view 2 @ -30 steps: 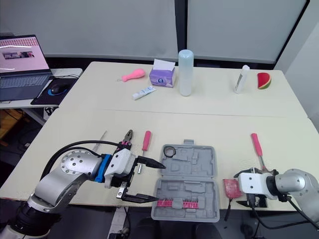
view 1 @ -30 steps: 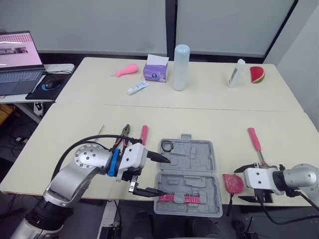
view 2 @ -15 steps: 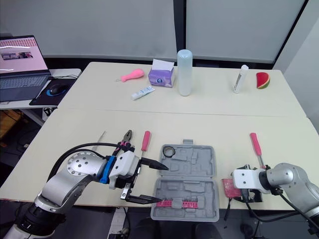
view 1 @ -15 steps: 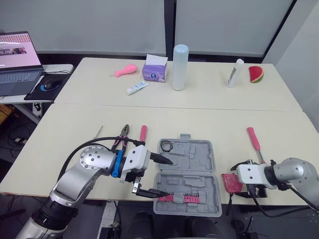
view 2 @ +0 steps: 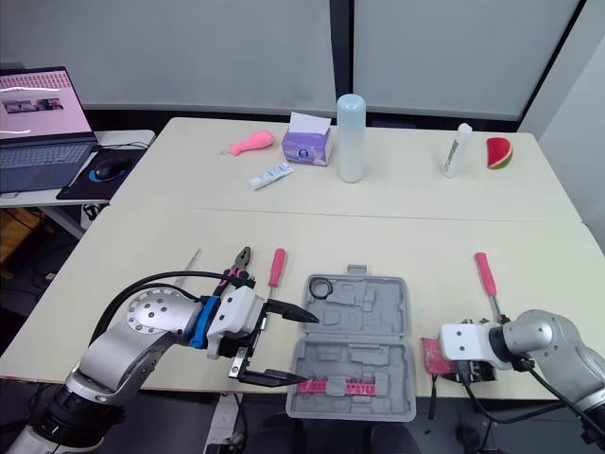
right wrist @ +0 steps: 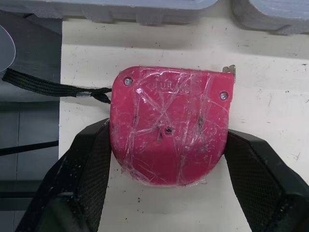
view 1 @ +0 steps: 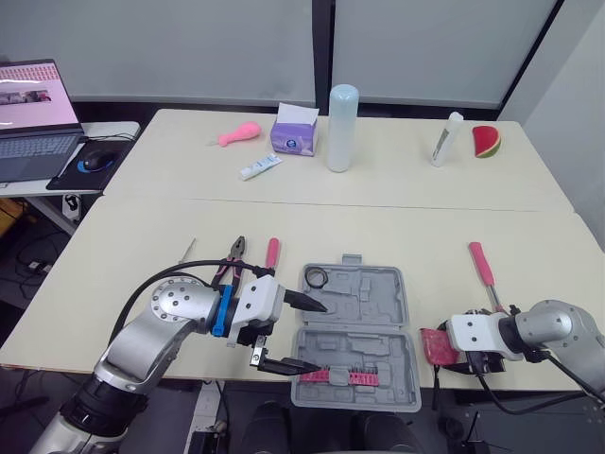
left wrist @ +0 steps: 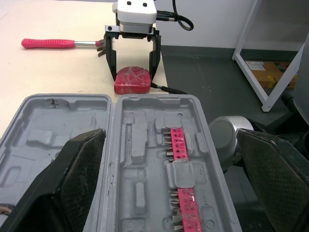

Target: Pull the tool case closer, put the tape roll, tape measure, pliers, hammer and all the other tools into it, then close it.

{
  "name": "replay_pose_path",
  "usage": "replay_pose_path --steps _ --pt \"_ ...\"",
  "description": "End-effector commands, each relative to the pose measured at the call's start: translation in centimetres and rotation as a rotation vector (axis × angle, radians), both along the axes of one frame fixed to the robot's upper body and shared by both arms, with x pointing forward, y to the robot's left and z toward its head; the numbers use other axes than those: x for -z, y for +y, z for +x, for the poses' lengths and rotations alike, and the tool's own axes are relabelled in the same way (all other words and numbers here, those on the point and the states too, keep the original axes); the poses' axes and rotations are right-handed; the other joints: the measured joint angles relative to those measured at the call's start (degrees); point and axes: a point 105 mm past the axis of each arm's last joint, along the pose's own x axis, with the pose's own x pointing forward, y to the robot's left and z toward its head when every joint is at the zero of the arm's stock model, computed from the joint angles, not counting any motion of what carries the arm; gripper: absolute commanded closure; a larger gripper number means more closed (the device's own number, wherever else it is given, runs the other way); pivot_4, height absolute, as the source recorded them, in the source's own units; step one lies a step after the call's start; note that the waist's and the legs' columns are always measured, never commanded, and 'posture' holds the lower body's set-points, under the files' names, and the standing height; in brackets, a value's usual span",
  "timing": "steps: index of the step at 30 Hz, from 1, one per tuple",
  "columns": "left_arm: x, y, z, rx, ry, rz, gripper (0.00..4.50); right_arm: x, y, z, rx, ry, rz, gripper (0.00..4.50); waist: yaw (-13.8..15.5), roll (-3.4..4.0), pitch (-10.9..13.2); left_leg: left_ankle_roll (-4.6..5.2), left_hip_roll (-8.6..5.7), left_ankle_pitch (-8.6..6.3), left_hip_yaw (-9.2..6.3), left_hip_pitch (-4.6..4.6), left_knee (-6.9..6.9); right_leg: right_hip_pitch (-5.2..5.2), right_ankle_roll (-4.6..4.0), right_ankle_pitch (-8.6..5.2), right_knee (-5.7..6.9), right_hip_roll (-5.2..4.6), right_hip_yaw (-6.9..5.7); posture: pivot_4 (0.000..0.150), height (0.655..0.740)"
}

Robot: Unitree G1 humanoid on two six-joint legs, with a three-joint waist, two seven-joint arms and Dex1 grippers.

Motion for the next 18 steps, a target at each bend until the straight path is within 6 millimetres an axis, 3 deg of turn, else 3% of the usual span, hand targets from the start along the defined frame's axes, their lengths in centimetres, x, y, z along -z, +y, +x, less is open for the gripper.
replay_pose_path --steps 1,4,7,12,18 --pt "-0.5 -0.1 0.1 0.004 -0.035 -0.014 0.0 -0.6 0.2 0.4 0.002 -0.026 0.002 1.32 0.0 0.0 0.0 0.0 0.0 0.0 0.0 0.0 0.0 0.0 0.0 0.0 0.0 0.0 0.0 0.15 0.7002" --pt "-0.6 0.1 0.4 -0.016 -0.041 -0.012 0.0 -1.5 0.1 0.7 0.048 -0.043 0.021 1.32 0.01 0.0 0.0 0.0 0.0 0.0 0.0 0.0 0.0 0.0 0.0 0.0 0.0 0.0 0.0 0.15 0.7002" --pt "-0.9 0.4 1.1 -0.067 -0.047 -0.019 0.0 -3.7 0.3 1.1 0.095 -0.084 0.029 1.32 0.01 0.01 0.0 0.0 0.0 0.0 0.0 -0.01 0.0 0.0 0.0 0.0 0.03 0.0 0.01 0.15 0.7002" --pt "-1.3 1.1 2.3 -0.163 -0.038 -0.019 0.0 -7.2 2.0 1.6 0.117 -0.088 0.029 1.32 -0.07 0.02 0.0 0.01 0.04 0.0 -0.06 0.0 0.01 -0.01 0.0 0.0 0.06 -0.01 0.0 0.15 0.7002" --pt "-2.0 1.3 4.2 -0.26 -0.055 -0.027 0.0 -8.6 4.5 3.7 0.096 -0.058 -0.003 1.32 -0.08 0.02 0.01 0.03 0.04 -0.01 -0.12 0.0 0.03 -0.03 0.0 0.0 0.07 -0.04 -0.01 0.15 0.7002"
